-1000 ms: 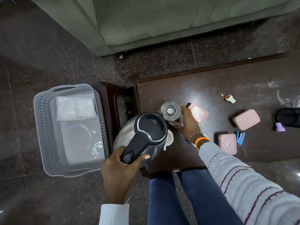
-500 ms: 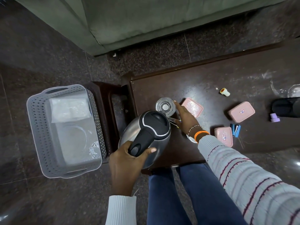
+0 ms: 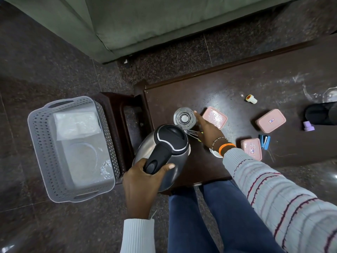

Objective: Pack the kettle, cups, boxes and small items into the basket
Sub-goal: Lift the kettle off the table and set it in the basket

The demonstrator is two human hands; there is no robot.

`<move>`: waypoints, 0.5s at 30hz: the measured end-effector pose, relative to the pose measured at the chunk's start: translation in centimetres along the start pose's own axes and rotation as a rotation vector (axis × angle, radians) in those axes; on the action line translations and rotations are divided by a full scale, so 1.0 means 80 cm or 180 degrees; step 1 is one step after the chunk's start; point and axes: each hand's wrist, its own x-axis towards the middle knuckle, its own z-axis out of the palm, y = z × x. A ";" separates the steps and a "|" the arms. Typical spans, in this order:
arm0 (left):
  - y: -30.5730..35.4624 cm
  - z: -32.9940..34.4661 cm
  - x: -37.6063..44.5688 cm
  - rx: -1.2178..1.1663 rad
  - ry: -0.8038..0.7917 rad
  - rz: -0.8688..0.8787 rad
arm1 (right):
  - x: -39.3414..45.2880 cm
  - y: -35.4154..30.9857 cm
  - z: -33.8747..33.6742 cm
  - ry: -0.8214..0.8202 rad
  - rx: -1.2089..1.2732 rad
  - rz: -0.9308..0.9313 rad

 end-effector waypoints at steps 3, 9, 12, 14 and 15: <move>0.001 0.000 0.003 0.0022 -0.0031 0.0043 | -0.001 0.001 0.002 -0.0015 0.0063 0.0009; 0.008 -0.001 0.005 0.0080 -0.0116 0.0055 | 0.000 0.003 0.005 -0.0136 0.0095 0.0090; 0.012 -0.001 0.009 0.0135 -0.0193 0.0026 | 0.001 0.003 0.002 -0.0152 0.0124 0.0075; 0.014 -0.001 0.010 0.0135 -0.0198 0.0032 | 0.000 0.003 0.000 -0.0158 0.0122 0.0055; 0.014 -0.001 0.010 0.0125 -0.0190 0.0038 | 0.000 0.003 0.000 -0.0164 0.0119 0.0036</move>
